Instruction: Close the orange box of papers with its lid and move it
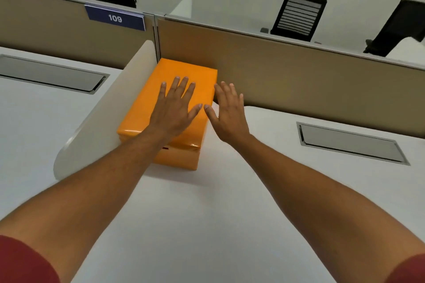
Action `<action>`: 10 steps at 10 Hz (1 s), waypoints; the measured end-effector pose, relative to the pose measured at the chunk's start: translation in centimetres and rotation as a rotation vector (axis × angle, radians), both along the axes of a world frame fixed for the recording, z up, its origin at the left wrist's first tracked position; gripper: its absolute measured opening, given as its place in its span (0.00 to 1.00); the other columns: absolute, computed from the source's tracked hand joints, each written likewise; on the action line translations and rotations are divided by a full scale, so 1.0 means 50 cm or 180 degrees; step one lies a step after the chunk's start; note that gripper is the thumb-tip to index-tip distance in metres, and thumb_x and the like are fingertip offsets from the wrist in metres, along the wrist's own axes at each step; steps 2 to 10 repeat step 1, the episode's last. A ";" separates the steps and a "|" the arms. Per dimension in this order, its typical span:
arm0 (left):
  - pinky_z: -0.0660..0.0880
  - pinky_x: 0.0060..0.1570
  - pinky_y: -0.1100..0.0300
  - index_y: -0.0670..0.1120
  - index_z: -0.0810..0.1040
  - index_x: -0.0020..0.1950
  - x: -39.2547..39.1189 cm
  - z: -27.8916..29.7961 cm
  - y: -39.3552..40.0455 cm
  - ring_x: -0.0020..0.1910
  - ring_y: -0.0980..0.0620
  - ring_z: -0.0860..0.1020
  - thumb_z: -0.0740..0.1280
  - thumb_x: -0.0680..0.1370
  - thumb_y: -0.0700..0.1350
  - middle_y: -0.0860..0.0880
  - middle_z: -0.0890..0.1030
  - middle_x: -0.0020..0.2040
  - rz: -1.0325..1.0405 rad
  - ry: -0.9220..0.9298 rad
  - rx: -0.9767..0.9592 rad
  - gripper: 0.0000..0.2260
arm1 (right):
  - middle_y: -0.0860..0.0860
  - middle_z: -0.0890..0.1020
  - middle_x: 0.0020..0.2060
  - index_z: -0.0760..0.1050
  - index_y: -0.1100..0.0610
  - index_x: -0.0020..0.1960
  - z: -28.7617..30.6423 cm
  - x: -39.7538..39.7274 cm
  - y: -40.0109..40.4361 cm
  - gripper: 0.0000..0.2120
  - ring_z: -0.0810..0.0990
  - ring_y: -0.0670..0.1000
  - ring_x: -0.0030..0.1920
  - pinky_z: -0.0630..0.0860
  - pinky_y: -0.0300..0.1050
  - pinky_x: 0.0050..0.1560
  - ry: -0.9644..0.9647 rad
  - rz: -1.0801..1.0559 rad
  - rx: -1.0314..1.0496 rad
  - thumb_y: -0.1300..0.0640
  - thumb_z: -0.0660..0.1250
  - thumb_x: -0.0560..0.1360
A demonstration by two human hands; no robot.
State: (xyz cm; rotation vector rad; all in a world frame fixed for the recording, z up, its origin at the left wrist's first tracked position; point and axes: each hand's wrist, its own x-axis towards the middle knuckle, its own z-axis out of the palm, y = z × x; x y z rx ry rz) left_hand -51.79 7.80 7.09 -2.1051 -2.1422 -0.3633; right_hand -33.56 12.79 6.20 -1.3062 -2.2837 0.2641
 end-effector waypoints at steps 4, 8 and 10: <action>0.48 0.82 0.37 0.46 0.53 0.86 0.093 0.052 0.012 0.86 0.42 0.49 0.50 0.86 0.64 0.43 0.54 0.87 -0.0171 0.0122 0.0341 0.33 | 0.55 0.58 0.83 0.58 0.55 0.83 0.051 0.094 0.011 0.34 0.50 0.57 0.84 0.48 0.64 0.82 -0.0126 -0.0099 0.0536 0.38 0.54 0.83; 0.48 0.82 0.37 0.46 0.53 0.86 0.093 0.052 0.012 0.86 0.42 0.49 0.50 0.86 0.64 0.43 0.54 0.87 -0.0171 0.0122 0.0341 0.33 | 0.55 0.58 0.83 0.58 0.55 0.83 0.051 0.094 0.011 0.34 0.50 0.57 0.84 0.48 0.64 0.82 -0.0126 -0.0099 0.0536 0.38 0.54 0.83; 0.48 0.82 0.37 0.46 0.53 0.86 0.093 0.052 0.012 0.86 0.42 0.49 0.50 0.86 0.64 0.43 0.54 0.87 -0.0171 0.0122 0.0341 0.33 | 0.55 0.58 0.83 0.58 0.55 0.83 0.051 0.094 0.011 0.34 0.50 0.57 0.84 0.48 0.64 0.82 -0.0126 -0.0099 0.0536 0.38 0.54 0.83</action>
